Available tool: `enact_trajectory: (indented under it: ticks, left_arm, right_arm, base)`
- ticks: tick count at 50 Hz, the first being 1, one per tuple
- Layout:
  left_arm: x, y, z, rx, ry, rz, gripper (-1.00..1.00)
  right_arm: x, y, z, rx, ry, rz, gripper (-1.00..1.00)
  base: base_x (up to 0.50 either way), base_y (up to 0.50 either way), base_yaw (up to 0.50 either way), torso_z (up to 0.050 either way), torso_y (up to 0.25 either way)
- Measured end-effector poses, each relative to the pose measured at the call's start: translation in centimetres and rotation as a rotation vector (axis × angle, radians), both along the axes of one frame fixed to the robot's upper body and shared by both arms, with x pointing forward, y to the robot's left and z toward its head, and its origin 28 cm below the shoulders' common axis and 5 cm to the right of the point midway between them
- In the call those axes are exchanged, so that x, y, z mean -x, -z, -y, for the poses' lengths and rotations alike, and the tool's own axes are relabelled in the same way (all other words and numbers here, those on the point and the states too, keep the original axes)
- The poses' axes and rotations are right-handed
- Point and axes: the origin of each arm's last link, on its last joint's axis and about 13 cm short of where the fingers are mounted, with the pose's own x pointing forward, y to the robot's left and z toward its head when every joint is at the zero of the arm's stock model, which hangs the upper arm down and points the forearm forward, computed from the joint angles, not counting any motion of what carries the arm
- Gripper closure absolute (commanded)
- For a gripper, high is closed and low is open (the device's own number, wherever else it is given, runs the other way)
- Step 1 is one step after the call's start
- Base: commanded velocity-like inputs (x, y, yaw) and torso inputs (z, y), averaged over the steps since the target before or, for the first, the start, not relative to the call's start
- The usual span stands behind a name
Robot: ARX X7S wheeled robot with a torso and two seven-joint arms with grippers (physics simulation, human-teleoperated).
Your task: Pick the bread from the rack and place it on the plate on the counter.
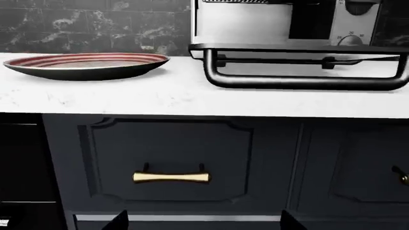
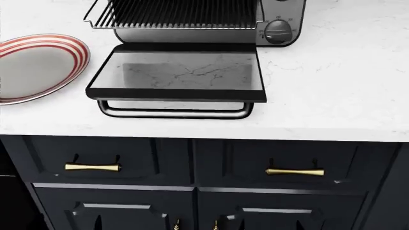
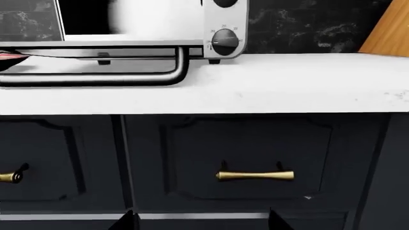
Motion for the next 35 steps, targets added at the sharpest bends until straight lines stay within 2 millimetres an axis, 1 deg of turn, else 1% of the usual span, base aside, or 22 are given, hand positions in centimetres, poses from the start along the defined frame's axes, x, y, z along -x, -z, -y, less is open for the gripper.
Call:
enact_trajectory:
  ticks: [14,28,35]
  left_arm:
    - [0.7,-4.3,-0.4,-0.038,-0.008,0.087,-1.00]
    - [1.1,-9.3,-0.6,-0.095,0.011,0.150,-1.00]
    - [1.3,-11.2,-0.7,-0.118,0.022,0.170,-1.00]
  right_arm:
    - [0.5,-3.6,1.0,0.029,0.010,0.048,-1.00]
    - [0.7,-8.0,1.9,0.073,0.005,0.109,-1.00]
    - [0.9,-10.0,2.1,0.090,-0.003,0.140,-1.00]
  base:
    - [0.00,0.00,0.00,0.048,0.064]
    - [0.00,0.00,0.00,0.048,0.065]
    - [0.00,0.00,0.00,0.048,0.065]
